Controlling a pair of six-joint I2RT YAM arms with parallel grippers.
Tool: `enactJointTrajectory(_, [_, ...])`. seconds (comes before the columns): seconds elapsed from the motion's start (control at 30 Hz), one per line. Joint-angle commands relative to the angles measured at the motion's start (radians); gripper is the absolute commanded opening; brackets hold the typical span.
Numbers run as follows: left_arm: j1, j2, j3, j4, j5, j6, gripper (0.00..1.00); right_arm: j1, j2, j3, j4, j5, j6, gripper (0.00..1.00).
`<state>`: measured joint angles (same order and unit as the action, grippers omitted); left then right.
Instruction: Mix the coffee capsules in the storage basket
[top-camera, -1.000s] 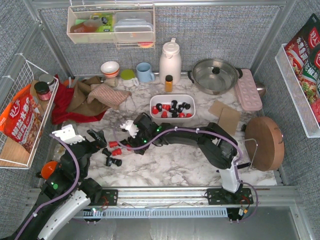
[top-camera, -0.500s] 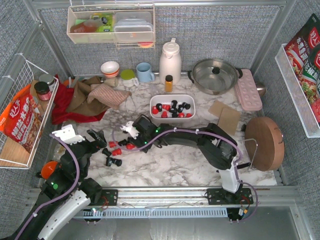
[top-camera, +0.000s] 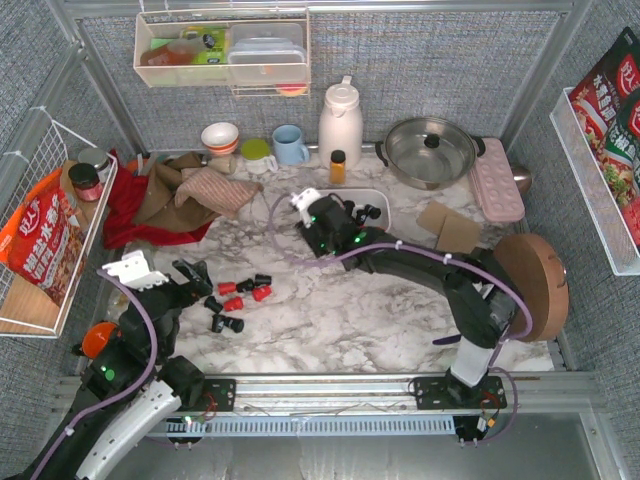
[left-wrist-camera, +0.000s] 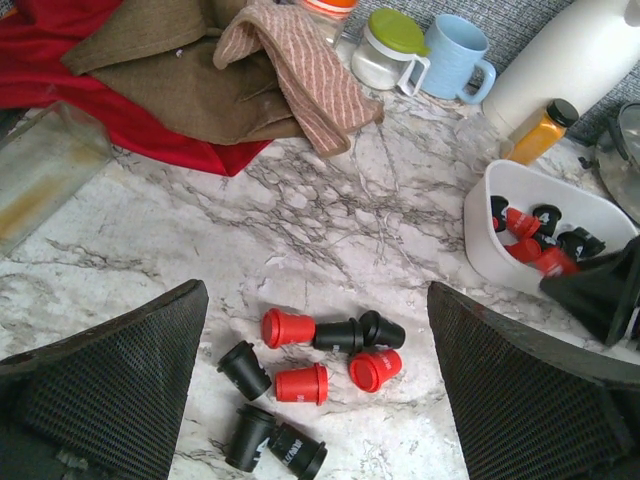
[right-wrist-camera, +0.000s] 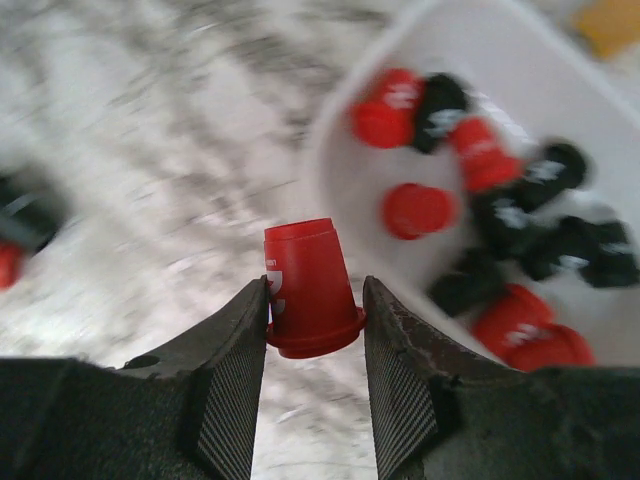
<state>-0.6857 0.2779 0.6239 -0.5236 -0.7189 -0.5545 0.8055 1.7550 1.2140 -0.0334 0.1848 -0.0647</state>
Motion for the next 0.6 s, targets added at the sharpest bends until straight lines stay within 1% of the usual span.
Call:
enactJointTrajectory(0.0, [0.002, -0.005, -0.008, 0.028, 0.006, 0.011, 0.99, -0.103, -0.016, -0.003, 0.099, 0.164, 0.1, 0.32])
enactJointTrajectory(0.1, [0.002, 0.021, -0.009, 0.03, 0.023, 0.017, 0.99, -0.19, -0.006, -0.007, 0.121, 0.147, 0.164, 0.34])
enactJointTrajectory(0.23, [0.002, 0.061, -0.002, 0.022, 0.03, 0.015, 0.99, -0.261, 0.043, 0.022, 0.119, 0.115, 0.211, 0.4])
enactJointTrajectory(0.33, [0.003, 0.068, -0.005, 0.026, 0.03, 0.013, 0.99, -0.29, 0.096, 0.075, 0.101, 0.108, 0.206, 0.51])
enactJointTrajectory(0.43, [0.002, 0.073, -0.009, 0.028, 0.034, 0.012, 0.99, -0.311, 0.139, 0.149, 0.013, 0.085, 0.213, 0.61])
enactJointTrajectory(0.57, [0.001, 0.098, -0.011, 0.033, 0.043, 0.015, 0.99, -0.315, 0.12, 0.2, -0.075, 0.039, 0.197, 0.77])
